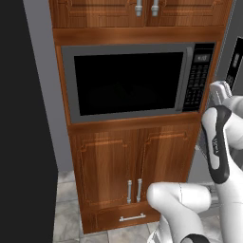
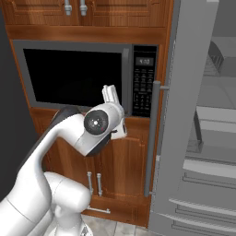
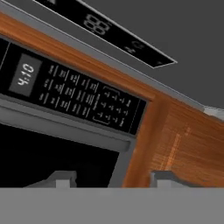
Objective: Place the tupperware containing the steak and corn meal in the microwave. Close the microwave door and press the start button to reheat the meal.
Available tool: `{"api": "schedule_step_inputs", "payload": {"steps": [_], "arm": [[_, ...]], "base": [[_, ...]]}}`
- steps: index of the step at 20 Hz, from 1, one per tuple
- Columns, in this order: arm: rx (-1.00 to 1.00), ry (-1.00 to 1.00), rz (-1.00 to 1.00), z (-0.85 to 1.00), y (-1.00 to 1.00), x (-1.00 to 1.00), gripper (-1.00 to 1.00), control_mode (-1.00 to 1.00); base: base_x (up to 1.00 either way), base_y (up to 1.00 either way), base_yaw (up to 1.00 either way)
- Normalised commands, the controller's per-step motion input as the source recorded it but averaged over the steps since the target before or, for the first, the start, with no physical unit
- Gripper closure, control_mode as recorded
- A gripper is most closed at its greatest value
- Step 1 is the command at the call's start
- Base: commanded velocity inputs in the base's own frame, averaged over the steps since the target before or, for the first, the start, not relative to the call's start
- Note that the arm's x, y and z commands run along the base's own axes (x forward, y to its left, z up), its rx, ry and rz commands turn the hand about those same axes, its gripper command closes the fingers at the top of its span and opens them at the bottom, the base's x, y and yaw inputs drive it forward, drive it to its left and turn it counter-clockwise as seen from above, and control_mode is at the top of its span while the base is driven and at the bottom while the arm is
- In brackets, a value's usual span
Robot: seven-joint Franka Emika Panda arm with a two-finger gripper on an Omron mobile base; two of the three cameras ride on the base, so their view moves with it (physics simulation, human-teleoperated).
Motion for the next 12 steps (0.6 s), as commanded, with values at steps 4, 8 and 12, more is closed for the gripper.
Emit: {"api": "schedule_step_inputs", "payload": {"steps": [4, 8, 12], "arm": [[0.31, 0.01, -0.12, -0.13, 0.0, 0.0, 1.0, -1.0], [0.38, 0.0, -0.13, -0.4, 0.0, 0.0, 1.0, -1.0], [0.39, -0.01, -0.16, -0.48, 0.0, 0.03, 1.0, -1.0]], "base": [[0.0, 0.0, 0.0], [0.0, 0.0, 0.0], [0.0, 0.0, 0.0]]}}
